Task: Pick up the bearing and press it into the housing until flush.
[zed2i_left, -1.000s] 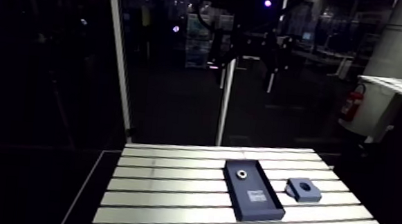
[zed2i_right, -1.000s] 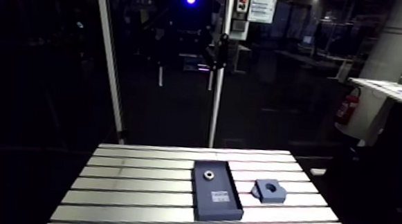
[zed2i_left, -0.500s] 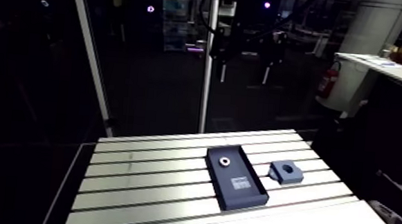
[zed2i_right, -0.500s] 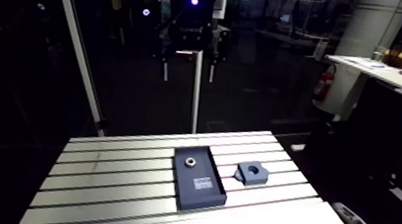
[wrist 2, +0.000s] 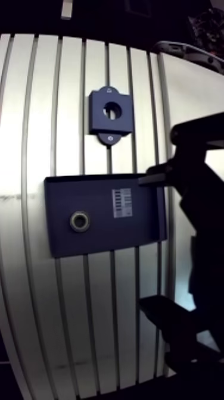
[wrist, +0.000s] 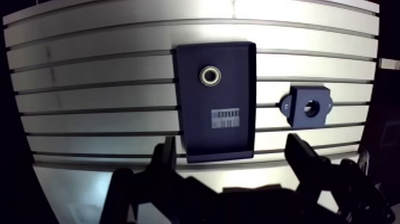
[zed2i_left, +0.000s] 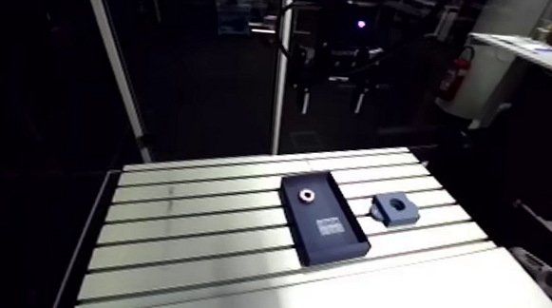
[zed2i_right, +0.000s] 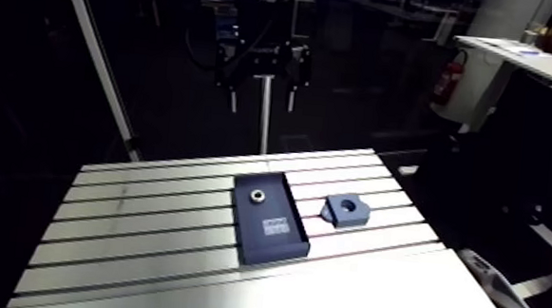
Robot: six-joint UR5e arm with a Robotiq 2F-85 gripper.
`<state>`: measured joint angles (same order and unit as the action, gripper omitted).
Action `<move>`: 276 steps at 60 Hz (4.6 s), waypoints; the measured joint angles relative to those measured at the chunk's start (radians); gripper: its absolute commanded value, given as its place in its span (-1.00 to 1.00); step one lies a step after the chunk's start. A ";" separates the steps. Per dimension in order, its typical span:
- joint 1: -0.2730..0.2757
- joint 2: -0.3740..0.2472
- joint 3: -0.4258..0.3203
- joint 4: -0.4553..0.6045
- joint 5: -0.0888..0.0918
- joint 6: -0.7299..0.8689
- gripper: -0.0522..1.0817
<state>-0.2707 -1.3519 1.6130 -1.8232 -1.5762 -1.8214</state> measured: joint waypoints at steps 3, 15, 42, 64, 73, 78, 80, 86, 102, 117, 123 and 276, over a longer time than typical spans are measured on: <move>-0.001 0.013 0.008 -0.021 -0.005 -0.005 -0.88; -0.004 0.060 0.035 -0.089 -0.026 -0.020 -0.88; -0.003 0.136 0.050 -0.132 -0.034 -0.024 -0.76; -0.001 0.178 0.067 -0.145 -0.036 -0.012 -0.56; 0.000 0.194 0.075 -0.159 -0.037 -0.010 -0.49; 0.000 0.201 0.078 -0.165 -0.037 -0.010 -0.46; 0.000 0.205 0.079 -0.168 -0.036 -0.010 -0.46; 0.001 0.215 0.080 -0.176 -0.036 -0.009 -0.44; 0.003 0.229 0.086 -0.193 -0.034 -0.007 -0.39; 0.004 0.239 0.089 -0.200 -0.032 -0.005 -0.32; 0.005 0.241 0.091 -0.203 -0.030 -0.005 -0.28; 0.017 0.264 0.154 -0.350 -0.023 -0.017 -0.27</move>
<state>-0.2535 -1.0877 1.7666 -2.1728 -1.5996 -1.8380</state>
